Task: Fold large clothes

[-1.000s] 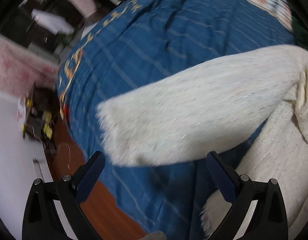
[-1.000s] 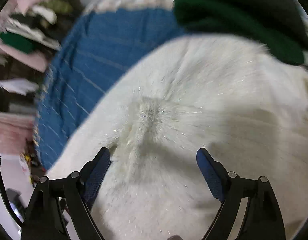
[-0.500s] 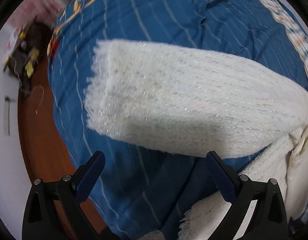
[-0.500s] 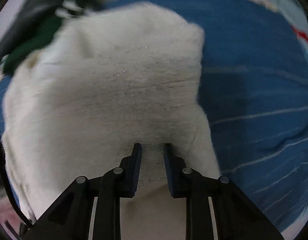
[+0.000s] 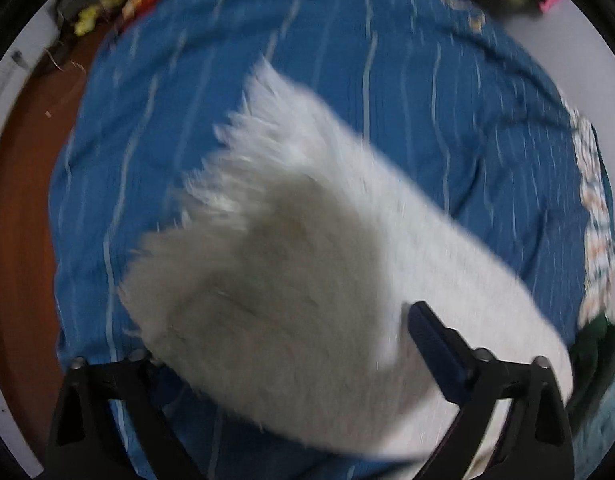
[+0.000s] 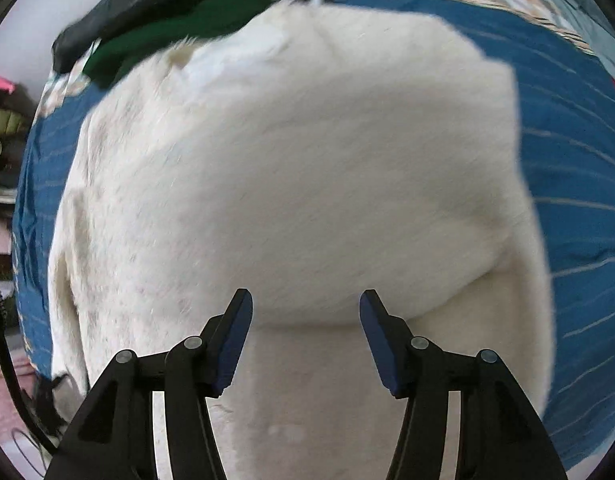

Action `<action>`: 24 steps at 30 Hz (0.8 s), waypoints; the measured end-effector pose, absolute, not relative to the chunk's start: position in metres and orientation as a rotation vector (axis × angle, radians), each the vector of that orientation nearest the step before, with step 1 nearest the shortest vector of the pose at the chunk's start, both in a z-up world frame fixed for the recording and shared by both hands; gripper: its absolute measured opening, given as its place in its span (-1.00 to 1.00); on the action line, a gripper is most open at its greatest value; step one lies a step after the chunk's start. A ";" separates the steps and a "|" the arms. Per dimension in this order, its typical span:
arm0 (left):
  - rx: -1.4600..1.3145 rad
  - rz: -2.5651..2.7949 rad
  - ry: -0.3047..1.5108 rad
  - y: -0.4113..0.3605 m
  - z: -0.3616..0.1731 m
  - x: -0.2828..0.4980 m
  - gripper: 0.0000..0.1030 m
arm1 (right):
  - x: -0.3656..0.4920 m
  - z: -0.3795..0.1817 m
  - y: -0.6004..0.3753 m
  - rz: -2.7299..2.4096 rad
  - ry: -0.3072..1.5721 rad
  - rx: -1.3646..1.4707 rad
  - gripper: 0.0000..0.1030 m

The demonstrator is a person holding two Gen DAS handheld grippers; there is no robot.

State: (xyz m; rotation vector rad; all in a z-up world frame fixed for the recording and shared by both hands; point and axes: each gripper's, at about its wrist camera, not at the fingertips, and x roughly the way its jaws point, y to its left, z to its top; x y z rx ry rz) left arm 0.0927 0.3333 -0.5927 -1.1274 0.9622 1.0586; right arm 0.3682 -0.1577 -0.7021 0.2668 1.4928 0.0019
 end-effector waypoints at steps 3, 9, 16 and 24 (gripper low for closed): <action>-0.991 1.064 0.940 0.355 -0.576 0.113 -0.70 | 0.359 -0.708 -0.128 -0.055 1.474 0.138 0.73; -0.628 0.991 0.889 0.359 -0.497 0.169 -0.78 | 0.355 -0.711 -0.051 -0.110 1.392 -0.109 0.73; -0.269 0.855 0.768 0.300 -0.399 0.220 -0.80 | 0.358 -0.705 -0.024 -0.100 1.342 -0.157 0.73; -0.042 0.622 0.733 0.190 -0.360 0.266 -0.81 | 0.388 -0.696 -0.053 -0.114 1.350 -0.053 0.73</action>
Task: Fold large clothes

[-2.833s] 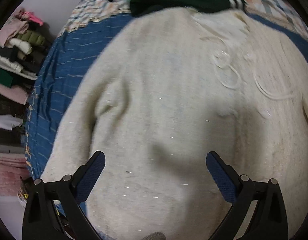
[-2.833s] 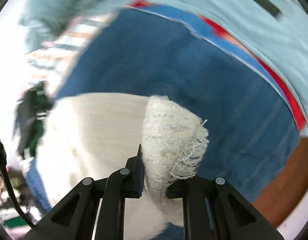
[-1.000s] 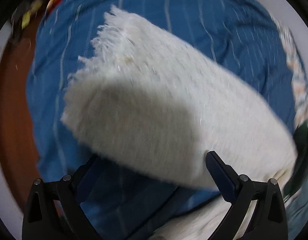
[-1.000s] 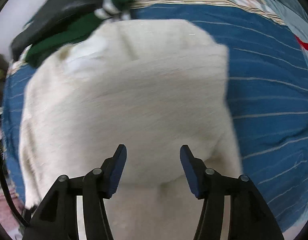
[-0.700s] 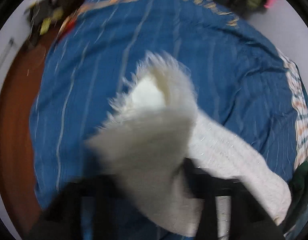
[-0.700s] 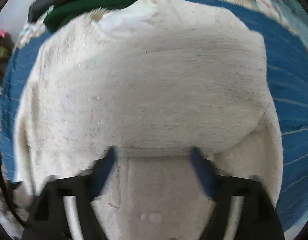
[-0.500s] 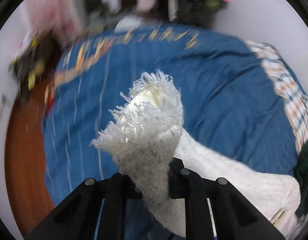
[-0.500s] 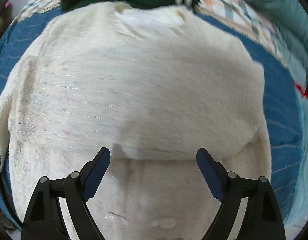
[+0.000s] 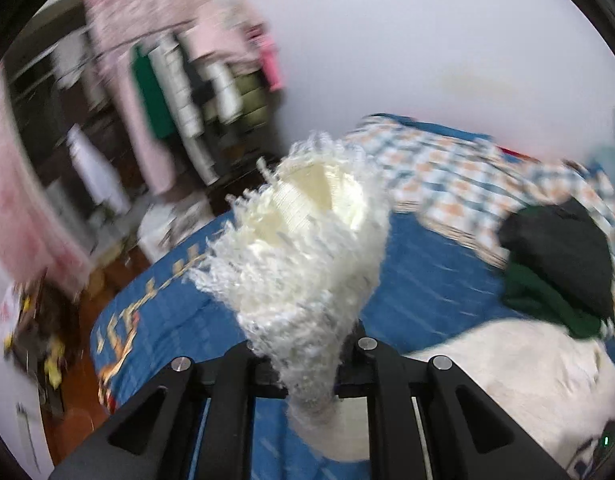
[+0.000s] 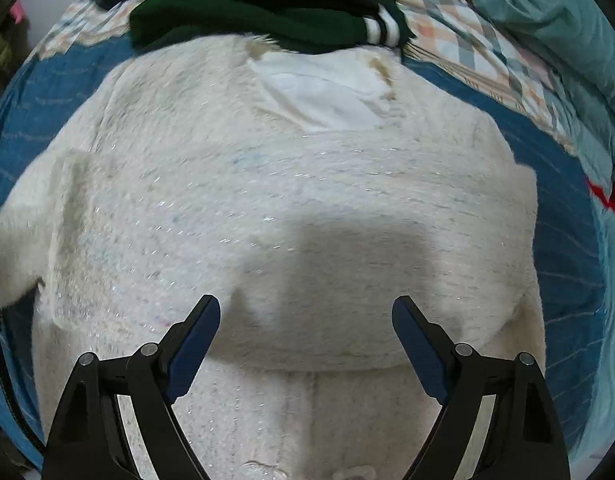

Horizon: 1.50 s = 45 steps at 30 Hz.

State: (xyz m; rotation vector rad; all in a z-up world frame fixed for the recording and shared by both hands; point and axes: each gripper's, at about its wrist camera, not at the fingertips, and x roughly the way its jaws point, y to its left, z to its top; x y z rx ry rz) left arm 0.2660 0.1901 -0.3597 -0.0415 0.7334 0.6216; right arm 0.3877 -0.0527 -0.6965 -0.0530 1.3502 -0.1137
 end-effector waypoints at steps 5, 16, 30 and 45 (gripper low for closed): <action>-0.001 0.374 0.802 0.087 -0.364 0.302 -0.82 | 0.394 -0.689 -0.109 -0.174 1.349 0.051 0.73; 0.056 -0.101 1.150 -0.164 -0.482 0.348 -0.72 | 0.368 -0.688 -0.288 -0.388 1.391 0.194 0.73; -0.085 -0.136 1.200 -0.167 -0.459 0.337 0.54 | 0.335 -0.666 -0.409 -0.228 1.392 0.582 0.73; -0.104 0.431 1.190 0.060 -0.463 0.302 0.54 | 0.431 -0.717 -0.274 0.236 1.534 0.731 0.16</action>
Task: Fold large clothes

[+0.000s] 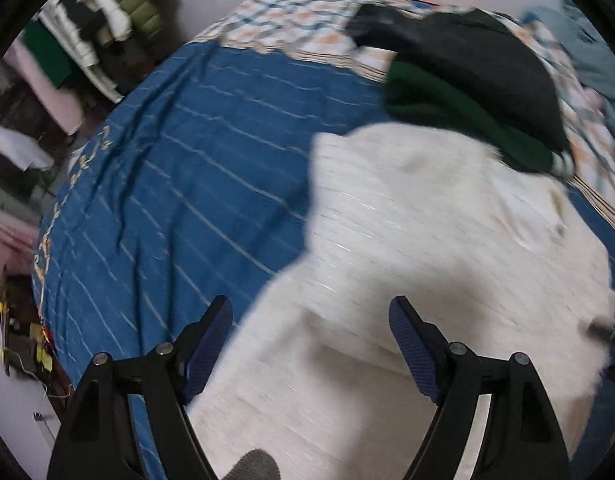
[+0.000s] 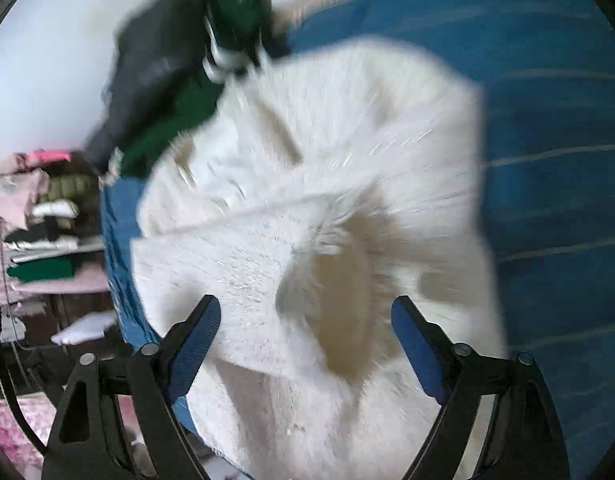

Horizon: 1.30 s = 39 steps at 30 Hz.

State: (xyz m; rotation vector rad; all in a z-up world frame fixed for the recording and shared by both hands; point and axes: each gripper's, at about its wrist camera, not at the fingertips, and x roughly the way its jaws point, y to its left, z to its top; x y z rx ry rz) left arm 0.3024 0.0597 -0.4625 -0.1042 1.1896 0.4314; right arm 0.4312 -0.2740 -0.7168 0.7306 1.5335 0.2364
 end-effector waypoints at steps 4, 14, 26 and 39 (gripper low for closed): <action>-0.153 0.423 1.155 0.076 -0.454 0.311 0.54 | 0.437 -0.702 -0.248 0.189 1.496 0.544 -0.83; 0.031 0.386 1.213 0.069 -0.521 0.378 0.54 | 0.445 -0.708 -0.274 -0.055 1.547 0.398 -0.64; 0.015 0.346 1.182 0.070 -0.503 0.351 0.54 | 0.428 -0.650 -0.247 0.082 1.370 0.456 -0.09; 0.118 0.390 1.225 0.042 -0.495 0.298 0.55 | 0.439 -0.680 -0.219 0.139 1.531 0.281 -0.10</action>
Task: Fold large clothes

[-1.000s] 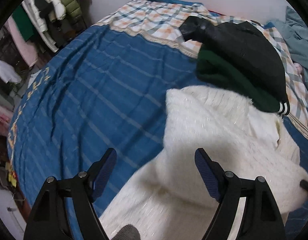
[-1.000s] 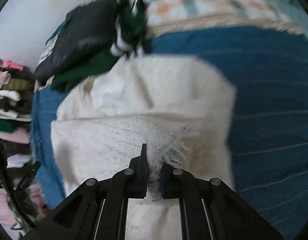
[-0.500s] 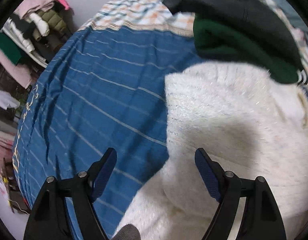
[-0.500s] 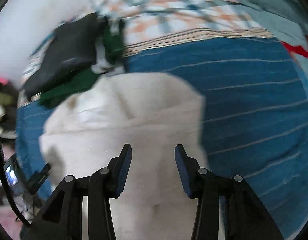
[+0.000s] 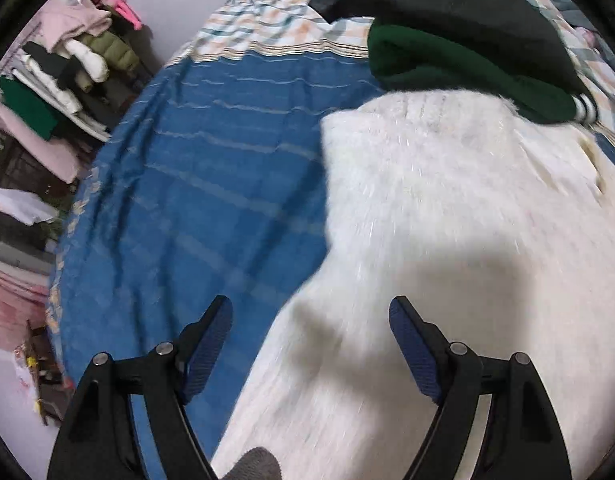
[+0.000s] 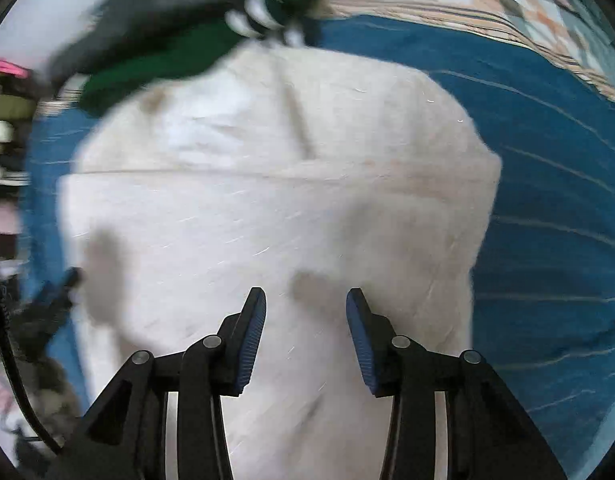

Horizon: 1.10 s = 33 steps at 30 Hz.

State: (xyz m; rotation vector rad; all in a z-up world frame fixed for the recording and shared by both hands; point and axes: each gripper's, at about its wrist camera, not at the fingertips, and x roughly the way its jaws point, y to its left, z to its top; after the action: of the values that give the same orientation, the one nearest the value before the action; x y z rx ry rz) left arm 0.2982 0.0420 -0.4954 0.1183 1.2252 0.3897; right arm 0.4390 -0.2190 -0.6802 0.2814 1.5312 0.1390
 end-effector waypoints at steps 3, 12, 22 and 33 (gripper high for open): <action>0.080 0.410 1.270 0.022 -0.480 0.246 0.55 | 0.406 -0.660 -0.236 0.211 1.536 0.340 -0.06; -0.503 0.239 1.476 -0.063 -0.526 0.142 0.51 | 0.295 -0.694 -0.335 0.203 1.680 0.412 -0.05; -0.451 0.267 1.395 -0.086 -0.537 0.131 -0.86 | 0.256 -0.750 -0.409 0.165 1.782 0.432 -0.05; -0.251 0.465 1.399 -0.063 -0.526 0.120 -0.84 | 0.305 -0.743 -0.413 0.256 1.689 0.509 0.01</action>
State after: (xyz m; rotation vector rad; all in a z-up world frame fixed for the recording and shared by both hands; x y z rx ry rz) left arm 0.1200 -0.0626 -0.5264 -0.2507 1.3989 0.4647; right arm 0.3047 -0.4133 -0.7432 0.5091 1.6894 0.2559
